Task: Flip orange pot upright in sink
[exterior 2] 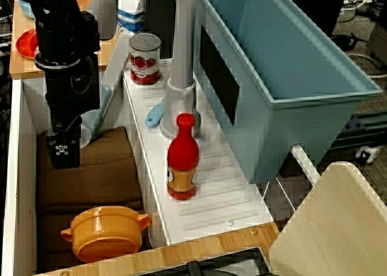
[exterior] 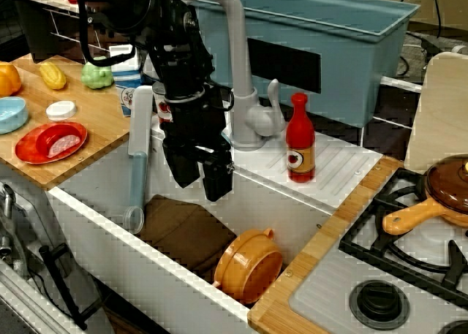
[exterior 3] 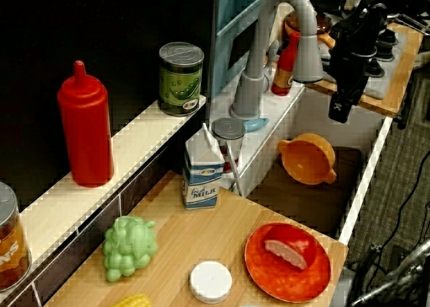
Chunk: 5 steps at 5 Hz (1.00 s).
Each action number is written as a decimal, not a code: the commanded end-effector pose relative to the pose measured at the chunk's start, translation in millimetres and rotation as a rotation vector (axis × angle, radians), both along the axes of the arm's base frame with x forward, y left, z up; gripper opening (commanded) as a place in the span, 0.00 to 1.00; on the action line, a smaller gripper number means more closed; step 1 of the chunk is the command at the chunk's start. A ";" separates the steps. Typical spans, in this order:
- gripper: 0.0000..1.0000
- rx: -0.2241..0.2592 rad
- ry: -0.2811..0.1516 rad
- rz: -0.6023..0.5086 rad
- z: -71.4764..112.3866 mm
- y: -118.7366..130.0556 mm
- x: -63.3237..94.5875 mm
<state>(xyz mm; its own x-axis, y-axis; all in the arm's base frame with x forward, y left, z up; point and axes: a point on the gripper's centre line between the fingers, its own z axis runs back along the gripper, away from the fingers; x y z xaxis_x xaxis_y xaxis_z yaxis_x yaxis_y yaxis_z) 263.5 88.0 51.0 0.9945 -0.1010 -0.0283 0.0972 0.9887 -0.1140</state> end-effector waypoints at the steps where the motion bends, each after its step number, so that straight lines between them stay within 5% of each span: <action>1: 1.00 0.000 0.000 0.000 0.0 0.0 0.0; 3: 1.00 0.012 0.039 0.025 -16.5 0.1 16.8; 5: 1.00 0.004 0.033 0.011 -29.4 1.3 14.6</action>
<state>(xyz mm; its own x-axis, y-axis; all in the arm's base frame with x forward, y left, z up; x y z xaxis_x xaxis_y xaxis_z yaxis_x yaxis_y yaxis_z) 275.6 85.9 14.8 0.9925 -0.0866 -0.0866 0.0757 0.9896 -0.1221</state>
